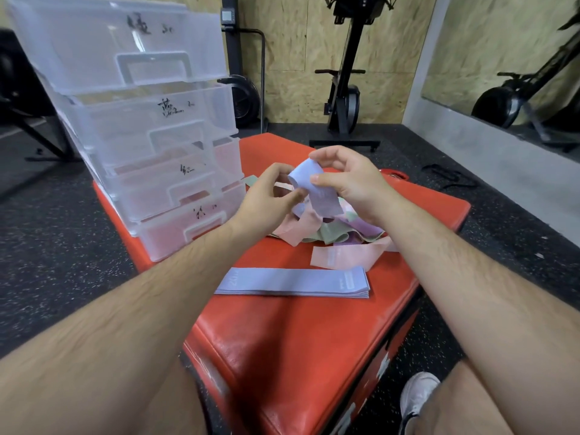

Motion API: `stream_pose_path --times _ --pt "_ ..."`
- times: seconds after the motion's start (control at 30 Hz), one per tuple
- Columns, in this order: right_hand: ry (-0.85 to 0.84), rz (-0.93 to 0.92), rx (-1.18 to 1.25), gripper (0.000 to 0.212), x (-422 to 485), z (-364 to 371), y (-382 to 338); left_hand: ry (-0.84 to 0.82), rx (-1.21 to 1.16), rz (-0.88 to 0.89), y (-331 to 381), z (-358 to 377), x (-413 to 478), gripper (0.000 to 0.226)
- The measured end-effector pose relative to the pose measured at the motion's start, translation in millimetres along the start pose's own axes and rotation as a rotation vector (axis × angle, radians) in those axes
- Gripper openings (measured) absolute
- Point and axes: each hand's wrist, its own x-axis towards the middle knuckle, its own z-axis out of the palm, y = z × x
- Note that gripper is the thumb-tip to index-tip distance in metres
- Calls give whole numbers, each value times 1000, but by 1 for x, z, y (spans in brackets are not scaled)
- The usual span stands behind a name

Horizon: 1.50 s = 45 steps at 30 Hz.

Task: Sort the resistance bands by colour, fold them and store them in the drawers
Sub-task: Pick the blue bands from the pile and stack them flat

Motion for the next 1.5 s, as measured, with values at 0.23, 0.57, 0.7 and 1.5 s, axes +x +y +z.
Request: stream_pose_path --times 0.23,0.57,0.7,1.5 --pt "-102 29 -128 37 -10 0 -3 -48 -54 1 11 -8 -5 61" --pt "-234 116 -108 46 -19 -10 -6 -120 249 63 7 -9 -1 4" --pt "-254 167 -207 53 -18 -17 -4 -121 281 40 5 -5 -2 4" --pt "-42 77 10 27 -13 -19 -24 185 179 219 32 15 2 23"
